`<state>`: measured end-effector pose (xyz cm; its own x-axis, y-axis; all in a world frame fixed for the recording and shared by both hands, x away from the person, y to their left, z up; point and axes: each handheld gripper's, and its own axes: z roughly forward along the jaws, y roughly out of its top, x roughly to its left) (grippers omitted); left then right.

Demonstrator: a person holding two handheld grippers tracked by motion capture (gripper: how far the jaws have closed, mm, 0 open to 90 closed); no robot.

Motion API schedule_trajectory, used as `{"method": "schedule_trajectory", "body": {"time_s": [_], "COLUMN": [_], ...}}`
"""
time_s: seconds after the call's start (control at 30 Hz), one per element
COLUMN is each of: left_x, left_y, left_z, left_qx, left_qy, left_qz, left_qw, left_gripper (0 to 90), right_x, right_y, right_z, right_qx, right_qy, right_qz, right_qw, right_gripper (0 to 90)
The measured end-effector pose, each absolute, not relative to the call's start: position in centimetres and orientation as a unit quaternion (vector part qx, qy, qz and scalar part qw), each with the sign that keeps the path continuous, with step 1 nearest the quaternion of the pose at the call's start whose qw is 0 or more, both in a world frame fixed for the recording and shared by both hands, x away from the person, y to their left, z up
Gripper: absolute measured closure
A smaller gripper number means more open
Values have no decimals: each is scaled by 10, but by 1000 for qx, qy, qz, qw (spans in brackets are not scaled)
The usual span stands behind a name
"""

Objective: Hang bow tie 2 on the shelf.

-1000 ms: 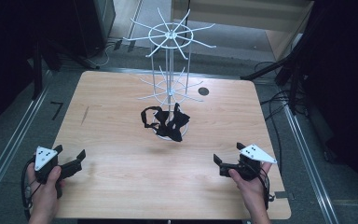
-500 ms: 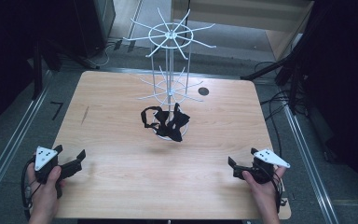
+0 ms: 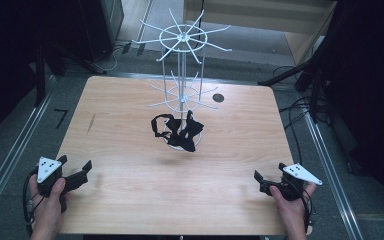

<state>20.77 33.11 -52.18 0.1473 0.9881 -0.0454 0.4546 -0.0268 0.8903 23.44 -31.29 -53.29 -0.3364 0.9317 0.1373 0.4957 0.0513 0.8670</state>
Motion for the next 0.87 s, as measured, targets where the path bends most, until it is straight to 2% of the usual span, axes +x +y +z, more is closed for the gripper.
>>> {"method": "schedule_trajectory", "body": {"time_s": [0.4,0.87], "left_x": [208,208], "left_y": [331,332], "left_z": [-522,-522], "left_qx": [637,636], "left_qy": [567,570], "left_qz": [326,323], "left_qw": [409,408], "left_gripper": [135,135], "right_x": [226,219], "right_y": [-347,-353], "right_z": [-547,-551], "right_qx": [546,551], "right_qy": [671,674], "right_qz": [436,423], "right_qw": [249,251], "right_gripper": [0,0]}}
